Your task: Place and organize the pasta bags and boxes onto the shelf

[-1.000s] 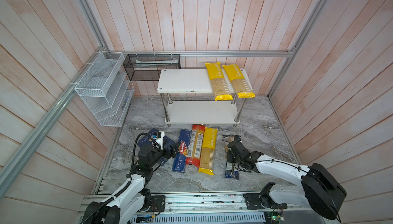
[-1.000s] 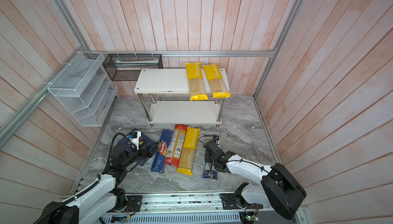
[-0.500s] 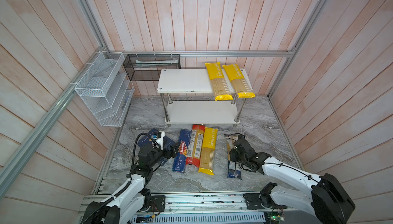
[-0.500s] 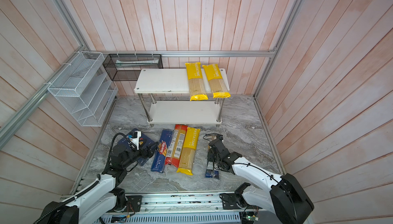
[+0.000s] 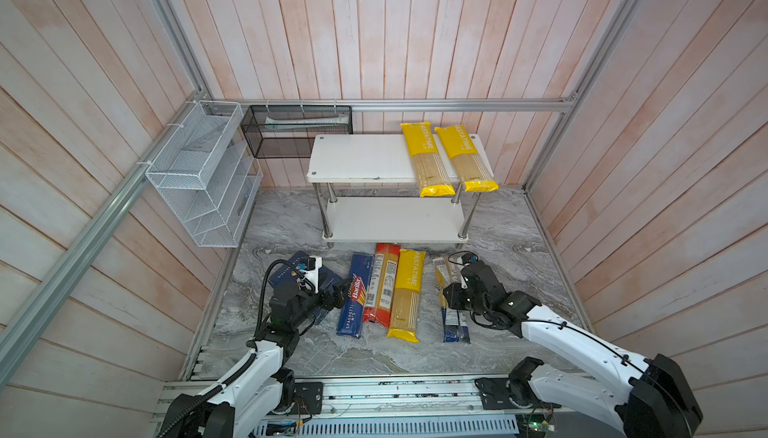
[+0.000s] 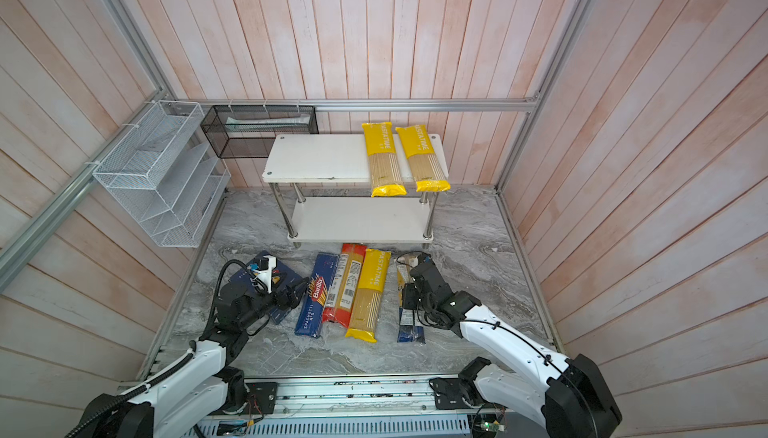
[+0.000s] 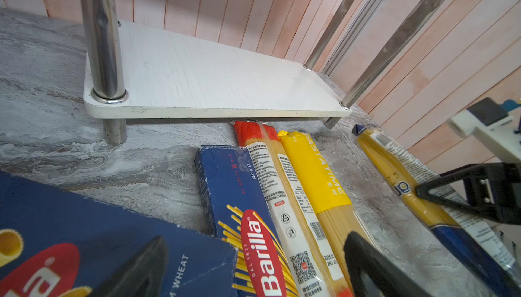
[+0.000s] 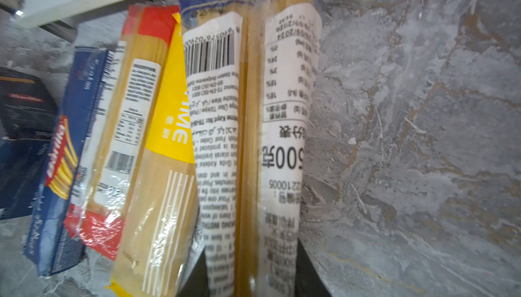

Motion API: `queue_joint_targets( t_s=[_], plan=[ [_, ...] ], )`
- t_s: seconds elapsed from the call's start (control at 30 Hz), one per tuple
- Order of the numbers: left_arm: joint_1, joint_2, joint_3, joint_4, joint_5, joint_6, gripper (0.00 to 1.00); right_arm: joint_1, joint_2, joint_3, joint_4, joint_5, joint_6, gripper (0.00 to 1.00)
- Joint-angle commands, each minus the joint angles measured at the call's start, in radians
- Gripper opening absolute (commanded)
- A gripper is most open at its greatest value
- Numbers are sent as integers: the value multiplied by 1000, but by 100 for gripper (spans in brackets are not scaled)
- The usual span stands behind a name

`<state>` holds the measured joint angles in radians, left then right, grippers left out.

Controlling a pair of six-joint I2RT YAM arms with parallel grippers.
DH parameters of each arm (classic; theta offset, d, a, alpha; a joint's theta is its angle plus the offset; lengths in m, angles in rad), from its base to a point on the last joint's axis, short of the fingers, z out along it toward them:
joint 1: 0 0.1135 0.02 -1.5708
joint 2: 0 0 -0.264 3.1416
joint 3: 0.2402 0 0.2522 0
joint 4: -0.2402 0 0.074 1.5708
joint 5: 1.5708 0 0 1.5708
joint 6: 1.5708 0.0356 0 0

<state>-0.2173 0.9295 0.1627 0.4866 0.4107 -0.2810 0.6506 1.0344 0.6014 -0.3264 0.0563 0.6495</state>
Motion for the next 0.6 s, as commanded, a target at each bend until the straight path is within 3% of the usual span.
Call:
queue_joint_targets(
  t_s=[0.0,0.33,0.57],
  plan=[
    [-4,2,25,6,-3,14,100,10,-34,89,30,-27,-19,17],
    [-4,2,24,4,-4,16,99,100,1,260,-20,-71,-25,17],
    [-4,3,26,2,-3,16,100,185,26,343,-43,-22,-32,17]
  ],
)
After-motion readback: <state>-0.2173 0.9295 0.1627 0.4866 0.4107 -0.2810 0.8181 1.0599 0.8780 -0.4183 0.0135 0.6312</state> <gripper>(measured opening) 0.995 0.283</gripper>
